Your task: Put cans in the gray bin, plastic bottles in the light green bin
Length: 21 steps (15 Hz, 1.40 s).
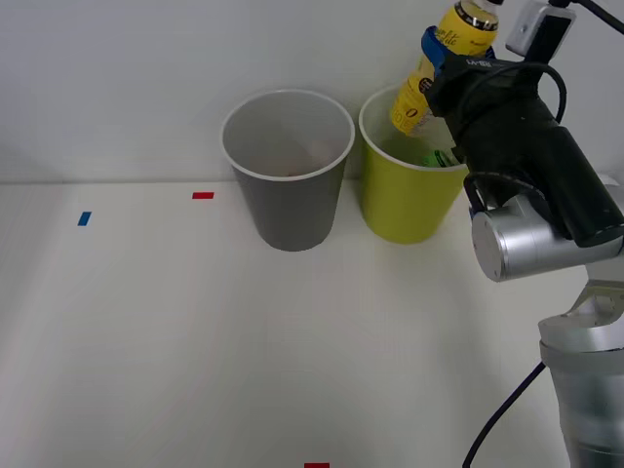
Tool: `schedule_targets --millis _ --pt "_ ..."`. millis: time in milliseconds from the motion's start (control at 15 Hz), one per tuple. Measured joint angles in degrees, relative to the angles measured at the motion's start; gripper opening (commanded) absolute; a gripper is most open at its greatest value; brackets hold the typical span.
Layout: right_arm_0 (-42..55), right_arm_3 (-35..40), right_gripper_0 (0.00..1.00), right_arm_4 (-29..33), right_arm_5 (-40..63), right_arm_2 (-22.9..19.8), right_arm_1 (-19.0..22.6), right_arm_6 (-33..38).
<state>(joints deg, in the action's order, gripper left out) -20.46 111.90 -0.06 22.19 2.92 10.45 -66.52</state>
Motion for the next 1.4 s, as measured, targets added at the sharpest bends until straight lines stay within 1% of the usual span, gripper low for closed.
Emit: schedule_targets --millis 200,400,733,933,1067,1133,1200,1267,1333,1400 --pt "-0.51 -0.23 0.0 -0.14 -0.01 0.1 1.88 -0.51" --pt "-0.7 -0.27 0.0 -0.21 -0.02 0.47 2.34 -1.49" --pt "-1.05 -0.6 0.0 1.18 0.01 1.26 1.35 -2.42" --pt "-2.99 -3.31 0.0 1.4 -0.01 0.62 0.5 -2.54" --pt "-3.16 -3.51 0.0 1.42 -0.02 0.44 0.43 -2.5" --pt "-3.17 -3.52 0.12 1.44 -0.02 0.43 0.51 -2.36" --pt "-3.18 -3.53 0.42 1.45 -0.02 0.43 0.56 -2.27" --pt "-3.18 -3.53 0.63 1.4 -0.02 0.43 0.55 -2.28" --pt "-3.18 -3.53 0.91 1.33 -0.03 0.43 0.55 -2.42" --pt "-3.17 -3.53 1.0 1.27 -0.03 0.43 0.5 -2.5"
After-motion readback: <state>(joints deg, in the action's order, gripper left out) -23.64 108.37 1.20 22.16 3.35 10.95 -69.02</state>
